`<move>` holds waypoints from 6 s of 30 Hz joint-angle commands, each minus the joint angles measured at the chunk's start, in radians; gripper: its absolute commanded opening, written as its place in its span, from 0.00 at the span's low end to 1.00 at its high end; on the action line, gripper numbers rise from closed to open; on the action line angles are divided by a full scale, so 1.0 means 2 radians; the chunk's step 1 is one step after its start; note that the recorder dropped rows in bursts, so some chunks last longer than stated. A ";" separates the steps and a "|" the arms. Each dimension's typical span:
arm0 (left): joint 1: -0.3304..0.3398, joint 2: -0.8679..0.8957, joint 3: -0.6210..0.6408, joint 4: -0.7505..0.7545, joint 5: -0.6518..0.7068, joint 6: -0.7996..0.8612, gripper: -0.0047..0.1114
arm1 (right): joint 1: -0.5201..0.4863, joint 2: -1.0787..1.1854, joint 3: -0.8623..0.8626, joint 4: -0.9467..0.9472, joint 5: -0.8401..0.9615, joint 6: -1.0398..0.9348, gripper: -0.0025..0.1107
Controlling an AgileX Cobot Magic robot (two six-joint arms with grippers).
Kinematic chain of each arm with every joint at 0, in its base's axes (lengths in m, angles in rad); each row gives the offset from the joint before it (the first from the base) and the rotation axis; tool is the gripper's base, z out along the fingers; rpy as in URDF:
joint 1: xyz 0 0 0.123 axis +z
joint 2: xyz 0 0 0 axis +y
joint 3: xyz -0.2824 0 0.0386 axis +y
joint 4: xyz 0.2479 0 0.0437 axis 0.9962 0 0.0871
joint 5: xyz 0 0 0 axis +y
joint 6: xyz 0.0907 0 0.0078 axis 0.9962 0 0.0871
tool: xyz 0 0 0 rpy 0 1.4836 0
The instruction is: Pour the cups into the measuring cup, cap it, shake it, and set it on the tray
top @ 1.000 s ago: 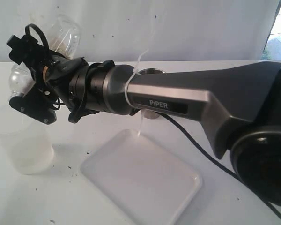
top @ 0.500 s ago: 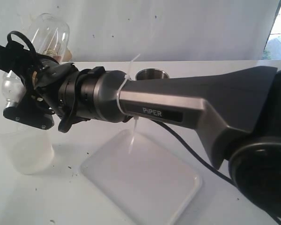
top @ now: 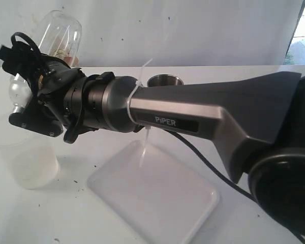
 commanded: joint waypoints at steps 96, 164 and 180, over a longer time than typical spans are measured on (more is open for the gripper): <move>0.000 -0.002 0.003 -0.001 -0.006 -0.004 0.04 | -0.022 -0.111 0.004 0.216 -0.141 0.862 0.02; 0.000 -0.002 0.003 -0.001 -0.006 -0.004 0.04 | -0.200 -0.230 0.588 0.592 -0.677 0.344 0.92; 0.000 -0.002 0.003 -0.001 -0.006 -0.004 0.04 | -0.200 -0.377 0.588 0.645 -0.657 0.349 0.76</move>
